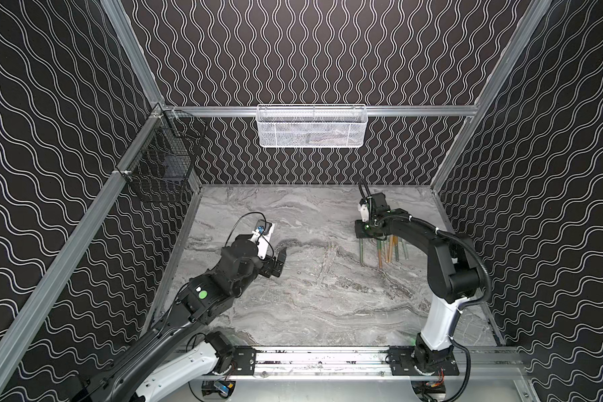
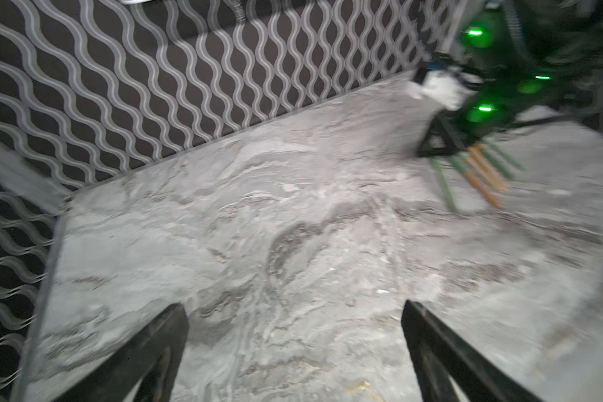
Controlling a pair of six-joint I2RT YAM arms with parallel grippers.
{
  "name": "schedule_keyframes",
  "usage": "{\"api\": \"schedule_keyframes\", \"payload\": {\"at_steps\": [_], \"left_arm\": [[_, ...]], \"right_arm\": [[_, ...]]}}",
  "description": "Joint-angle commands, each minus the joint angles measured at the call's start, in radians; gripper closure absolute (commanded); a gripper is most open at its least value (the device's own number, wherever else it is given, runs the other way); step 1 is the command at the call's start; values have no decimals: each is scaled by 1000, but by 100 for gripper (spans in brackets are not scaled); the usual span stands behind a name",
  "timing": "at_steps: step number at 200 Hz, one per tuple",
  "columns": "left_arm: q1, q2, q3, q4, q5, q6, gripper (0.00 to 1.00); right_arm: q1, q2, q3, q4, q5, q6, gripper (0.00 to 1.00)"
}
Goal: Insert the pens into the pen caps
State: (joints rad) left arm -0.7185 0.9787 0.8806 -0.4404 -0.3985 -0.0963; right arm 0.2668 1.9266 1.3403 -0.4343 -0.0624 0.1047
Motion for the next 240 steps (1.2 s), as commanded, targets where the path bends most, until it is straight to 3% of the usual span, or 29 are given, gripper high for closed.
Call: {"api": "schedule_keyframes", "payload": {"at_steps": [1, 24, 38, 75, 100, 108, 142, 150, 159, 163, 173, 195, 225, 240], "left_arm": [[83, 40, -48, 168, -137, 15, 1], [312, 127, -93, 262, -17, -89, 1], [378, 196, -99, 303, -29, -116, 1], [385, 351, -144, 423, -248, -131, 1], [389, 403, -239, 631, -236, -41, 1], [391, 402, -234, 607, -225, -29, 1], [393, 413, -367, 923, -171, 102, 1], [399, 435, -398, 997, -139, 121, 1], [406, 473, -432, 1096, -114, 137, 1], [409, 491, -446, 1144, -102, 145, 1], [418, 530, -467, 1238, -93, 182, 1], [436, 543, -446, 1209, -60, 190, 1], [483, 569, -456, 1280, -28, 218, 1], [527, 617, -494, 1398, 16, 199, 1]], "right_arm": [[-46, 0, -45, -14, -2, -16, 92], [-73, 1, -68, 0, 5, -19, 83], [-83, -2, -66, -8, 18, -13, 79], [-83, -72, -90, -3, 37, -2, 58], [-87, -118, -80, -17, 68, 3, 51], [-87, -140, -81, -15, 72, 6, 47], [-89, -236, -107, 26, 102, -14, 33], [-89, -269, -134, 58, 118, -18, 27], [-89, -308, -178, 108, 133, -28, 6], [-89, -328, -201, 135, 149, -33, 1], [-89, -377, -265, 212, 206, -48, 0], [-89, -459, -397, 368, 314, -89, 1], [-90, -532, -554, 590, 372, -154, 1], [-96, -530, -627, 705, 413, -177, 0]]}}
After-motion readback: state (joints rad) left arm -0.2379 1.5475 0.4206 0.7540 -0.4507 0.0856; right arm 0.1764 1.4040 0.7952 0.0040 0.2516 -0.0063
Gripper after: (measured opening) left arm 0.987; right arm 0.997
